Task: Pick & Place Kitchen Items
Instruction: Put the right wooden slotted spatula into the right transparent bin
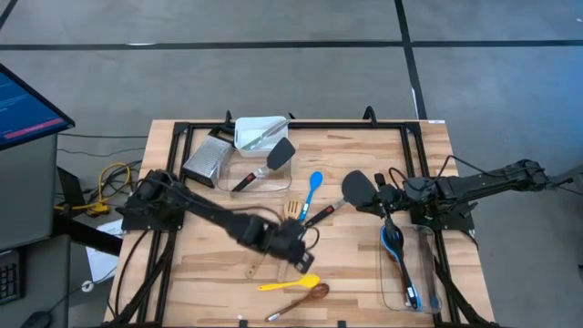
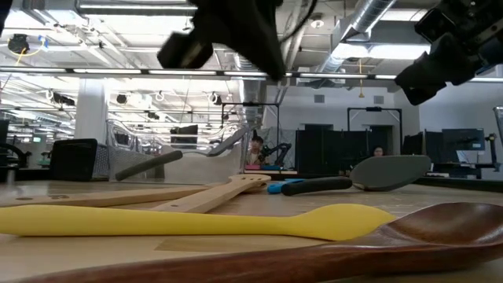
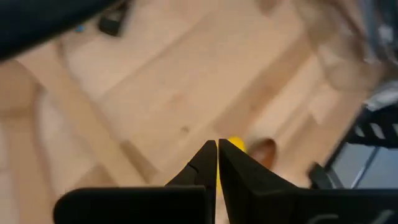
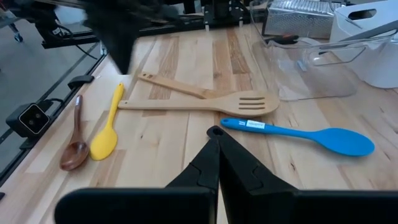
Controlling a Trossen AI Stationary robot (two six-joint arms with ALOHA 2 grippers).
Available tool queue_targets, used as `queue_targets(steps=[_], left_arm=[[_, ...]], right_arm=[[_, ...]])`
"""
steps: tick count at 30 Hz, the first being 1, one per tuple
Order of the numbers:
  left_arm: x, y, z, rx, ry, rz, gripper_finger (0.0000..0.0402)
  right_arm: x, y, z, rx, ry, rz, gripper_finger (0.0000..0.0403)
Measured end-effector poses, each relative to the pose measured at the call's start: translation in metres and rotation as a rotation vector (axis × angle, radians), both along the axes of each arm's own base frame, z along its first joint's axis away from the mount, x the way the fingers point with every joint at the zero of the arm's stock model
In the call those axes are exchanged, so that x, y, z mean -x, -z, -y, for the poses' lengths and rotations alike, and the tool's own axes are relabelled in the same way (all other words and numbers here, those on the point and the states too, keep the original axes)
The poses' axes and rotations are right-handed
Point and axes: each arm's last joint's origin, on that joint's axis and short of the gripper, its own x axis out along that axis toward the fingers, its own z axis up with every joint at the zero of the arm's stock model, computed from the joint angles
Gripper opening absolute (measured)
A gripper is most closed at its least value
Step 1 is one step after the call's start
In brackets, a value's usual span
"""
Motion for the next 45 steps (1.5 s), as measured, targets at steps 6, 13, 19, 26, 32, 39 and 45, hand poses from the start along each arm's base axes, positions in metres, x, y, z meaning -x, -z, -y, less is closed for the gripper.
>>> queue_targets(steps=[6, 13, 19, 26, 32, 39, 45], left_arm=[[-0.007, 0.008, -0.022, 0.088, 0.023, -0.075, 0.0002], [0.0, 0.008, 0.001, 0.189, 0.054, -0.104, 0.0001], [0.009, 0.015, 0.011, 0.123, 0.006, -0.152, 0.0001], [0.003, 0.018, -0.014, -0.05, -0.071, -0.138, 0.0001], [-0.011, 0.01, -0.024, -0.097, 0.056, -0.025, 0.0001], [-0.023, 0.0, -0.018, 0.025, 0.159, 0.12, 0.0002], [-0.03, -0.007, -0.016, 0.045, 0.159, 0.212, 0.0002]], right_arm=[[0.0, 0.001, 0.0, 0.001, 0.0, -0.008, 0.0], [0.001, 0.004, 0.0, 0.007, 0.0, -0.039, 0.0], [0.001, 0.003, 0.0, -0.003, 0.003, -0.033, 0.0], [0.001, 0.001, 0.0, -0.038, 0.016, -0.019, 0.0], [0.001, 0.002, 0.0, -0.038, 0.016, -0.021, 0.0], [0.001, 0.002, 0.0, -0.037, 0.016, -0.025, 0.0], [0.001, 0.002, 0.0, -0.037, 0.016, -0.027, 0.0]])
